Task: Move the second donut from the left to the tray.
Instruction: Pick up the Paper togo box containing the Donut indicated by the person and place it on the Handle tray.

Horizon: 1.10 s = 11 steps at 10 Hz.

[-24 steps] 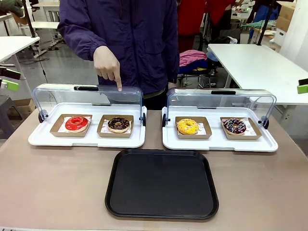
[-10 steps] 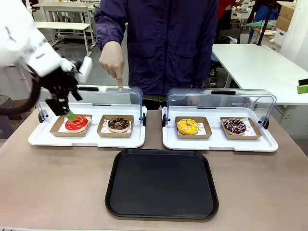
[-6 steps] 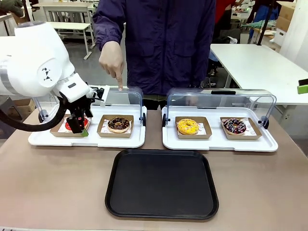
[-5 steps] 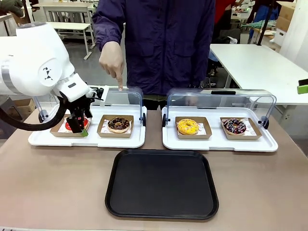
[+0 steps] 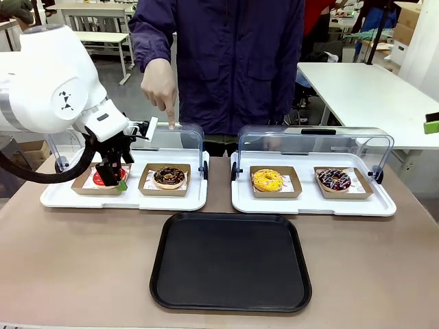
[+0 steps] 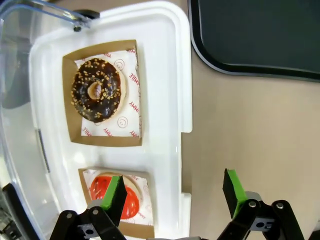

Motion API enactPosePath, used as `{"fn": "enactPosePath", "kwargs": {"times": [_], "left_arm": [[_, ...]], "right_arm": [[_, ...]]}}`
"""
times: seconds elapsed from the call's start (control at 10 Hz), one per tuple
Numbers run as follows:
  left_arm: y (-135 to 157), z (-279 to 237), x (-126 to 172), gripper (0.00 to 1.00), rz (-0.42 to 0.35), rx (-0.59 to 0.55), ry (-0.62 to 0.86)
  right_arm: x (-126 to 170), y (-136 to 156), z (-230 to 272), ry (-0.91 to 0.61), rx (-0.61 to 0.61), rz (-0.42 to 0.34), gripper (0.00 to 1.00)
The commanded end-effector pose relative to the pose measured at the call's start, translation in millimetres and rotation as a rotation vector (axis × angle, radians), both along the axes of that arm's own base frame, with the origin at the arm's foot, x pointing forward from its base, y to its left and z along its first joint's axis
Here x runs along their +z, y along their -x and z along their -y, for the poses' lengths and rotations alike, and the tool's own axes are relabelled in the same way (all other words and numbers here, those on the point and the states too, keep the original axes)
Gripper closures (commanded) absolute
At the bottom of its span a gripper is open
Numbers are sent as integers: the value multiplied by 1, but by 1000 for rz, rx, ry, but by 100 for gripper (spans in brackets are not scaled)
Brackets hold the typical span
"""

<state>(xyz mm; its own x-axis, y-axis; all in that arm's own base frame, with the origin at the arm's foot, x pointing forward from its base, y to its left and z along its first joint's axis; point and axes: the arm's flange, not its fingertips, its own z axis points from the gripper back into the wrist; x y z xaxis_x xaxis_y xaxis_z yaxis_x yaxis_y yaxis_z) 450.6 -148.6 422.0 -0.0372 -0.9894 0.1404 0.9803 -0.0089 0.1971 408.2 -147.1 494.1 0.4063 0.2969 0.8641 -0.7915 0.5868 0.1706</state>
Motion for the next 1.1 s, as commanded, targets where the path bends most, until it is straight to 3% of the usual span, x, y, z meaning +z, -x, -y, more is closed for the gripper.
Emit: {"fn": "enactPosePath", "kwargs": {"times": [0.0, 0.6, 1.0], "left_arm": [[-14, 16, -15, 0, 13, -9, -41], [-55, 27, -55, 0, 23, 51, -41], [-70, 34, -77, 0, -16, 33, -62]], "right_arm": [[1, 0, -1, -5, 4, 7, 0], [1, 0, -1, -5, 4, 7, 0], [1, 0, -1, -5, 4, 7, 0]]}}
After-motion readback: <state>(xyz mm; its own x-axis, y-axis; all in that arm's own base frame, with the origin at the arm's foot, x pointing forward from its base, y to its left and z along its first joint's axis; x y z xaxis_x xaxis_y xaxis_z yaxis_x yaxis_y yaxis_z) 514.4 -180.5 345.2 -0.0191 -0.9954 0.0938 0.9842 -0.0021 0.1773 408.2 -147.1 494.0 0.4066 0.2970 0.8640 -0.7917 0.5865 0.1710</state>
